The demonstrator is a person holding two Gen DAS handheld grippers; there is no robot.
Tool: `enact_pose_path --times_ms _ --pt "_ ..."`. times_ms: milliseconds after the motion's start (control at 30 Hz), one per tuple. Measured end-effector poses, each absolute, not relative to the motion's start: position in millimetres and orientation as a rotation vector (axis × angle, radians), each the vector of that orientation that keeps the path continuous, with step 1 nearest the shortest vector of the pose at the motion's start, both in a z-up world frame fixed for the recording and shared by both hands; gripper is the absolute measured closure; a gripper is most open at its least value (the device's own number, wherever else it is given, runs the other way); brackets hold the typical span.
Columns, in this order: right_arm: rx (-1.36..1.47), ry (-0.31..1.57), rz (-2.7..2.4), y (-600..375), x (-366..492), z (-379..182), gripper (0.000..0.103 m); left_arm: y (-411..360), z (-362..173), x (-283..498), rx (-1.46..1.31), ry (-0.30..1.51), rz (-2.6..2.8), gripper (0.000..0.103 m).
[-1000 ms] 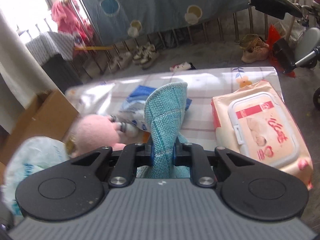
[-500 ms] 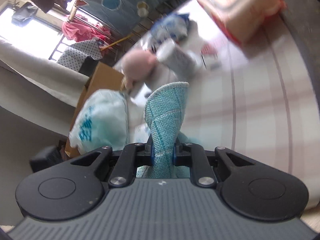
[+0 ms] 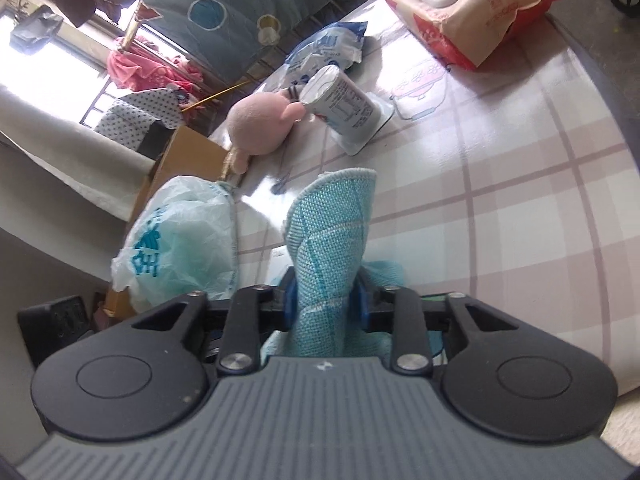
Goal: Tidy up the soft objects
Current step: 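Grasp the blue-green towel with the right tool while the left grasps the bandage box, then carry towel and bandage box into the cardboard box and lower them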
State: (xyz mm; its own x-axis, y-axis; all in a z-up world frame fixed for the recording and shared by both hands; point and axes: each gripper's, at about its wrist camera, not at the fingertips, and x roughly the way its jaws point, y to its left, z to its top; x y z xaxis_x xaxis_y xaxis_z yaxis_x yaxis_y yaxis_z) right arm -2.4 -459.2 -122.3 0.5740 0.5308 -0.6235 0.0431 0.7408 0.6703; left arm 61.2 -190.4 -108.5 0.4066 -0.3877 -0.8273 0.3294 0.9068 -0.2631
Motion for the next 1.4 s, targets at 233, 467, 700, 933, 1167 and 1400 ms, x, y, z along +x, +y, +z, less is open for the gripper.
enact_pose_path --times_ms 233,467,700,933,1167,1400 --pt "0.575 0.964 0.327 -451 -4 -129 0.046 -210 -108 63 0.004 1.059 -0.479 0.016" --pt "0.457 0.972 0.304 -449 1 -130 0.084 -219 -106 62 0.047 1.041 -0.49 0.016" --pt "0.488 0.911 0.193 -478 -11 -132 0.083 -240 -110 70 0.131 1.052 -0.459 0.011" --pt "0.566 0.883 0.199 -487 -19 -141 0.083 -254 -120 72 0.226 1.022 -0.402 0.02" --pt "0.648 0.866 0.257 -486 -23 -141 0.086 -242 -110 65 0.187 0.993 -0.414 0.021" --pt "0.676 0.832 0.348 -468 -30 -108 0.089 -217 -61 41 0.119 0.893 -0.467 0.021"
